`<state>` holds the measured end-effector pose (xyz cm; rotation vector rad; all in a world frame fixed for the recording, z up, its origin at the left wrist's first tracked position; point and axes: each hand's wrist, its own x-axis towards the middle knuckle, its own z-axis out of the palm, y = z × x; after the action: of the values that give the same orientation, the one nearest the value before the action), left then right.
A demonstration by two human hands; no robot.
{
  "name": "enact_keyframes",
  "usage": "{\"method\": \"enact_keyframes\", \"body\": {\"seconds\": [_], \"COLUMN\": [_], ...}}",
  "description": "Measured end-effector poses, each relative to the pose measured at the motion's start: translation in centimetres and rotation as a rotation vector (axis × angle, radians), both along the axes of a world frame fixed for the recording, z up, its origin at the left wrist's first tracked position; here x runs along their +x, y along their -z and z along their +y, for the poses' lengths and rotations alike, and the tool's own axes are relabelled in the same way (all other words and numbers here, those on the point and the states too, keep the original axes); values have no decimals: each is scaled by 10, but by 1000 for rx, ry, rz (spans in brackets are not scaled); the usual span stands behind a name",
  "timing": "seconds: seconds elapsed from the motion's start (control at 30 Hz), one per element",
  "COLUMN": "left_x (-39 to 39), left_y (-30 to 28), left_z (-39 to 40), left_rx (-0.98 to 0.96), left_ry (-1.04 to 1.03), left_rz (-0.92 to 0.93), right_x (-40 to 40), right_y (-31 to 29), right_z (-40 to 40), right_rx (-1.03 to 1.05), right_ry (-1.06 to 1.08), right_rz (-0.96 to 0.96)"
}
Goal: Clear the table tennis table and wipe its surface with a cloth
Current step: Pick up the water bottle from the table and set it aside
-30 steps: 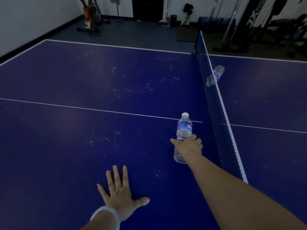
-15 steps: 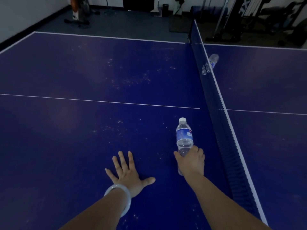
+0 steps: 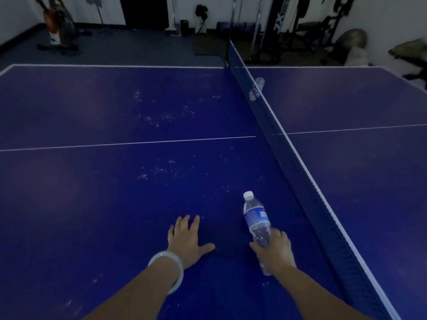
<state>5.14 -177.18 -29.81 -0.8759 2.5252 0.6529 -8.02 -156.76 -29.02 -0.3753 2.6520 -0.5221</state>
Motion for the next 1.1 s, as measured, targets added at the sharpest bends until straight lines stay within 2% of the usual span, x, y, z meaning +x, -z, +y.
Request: {"method": "enact_keyframes", "body": {"seconds": [0.07,0.23,0.43,0.63,0.87,1.1], "left_x": [18,25,10,-13,29,136], "left_y": [-10,-47,-102,-149,-172,-170], "left_z": [9,27,73,176,368,553], "left_rx": [-10,13,-14,29,98,90], "left_ry": [99,247,458,689,1079,1371], "left_rz": [-11,50,104,169,204,173], "right_x": [21,77,131,164,275,456], "right_y": [-15,-37,-76,-117,-137,-149], "right_z": [20,80,155,249,388,519], "right_rx": [-72,-187,-538,-828,-840,-708], "right_ry": [89,282,651,886,1118,1375], "right_rz": [-123,-220,-140,-23,198,372]}}
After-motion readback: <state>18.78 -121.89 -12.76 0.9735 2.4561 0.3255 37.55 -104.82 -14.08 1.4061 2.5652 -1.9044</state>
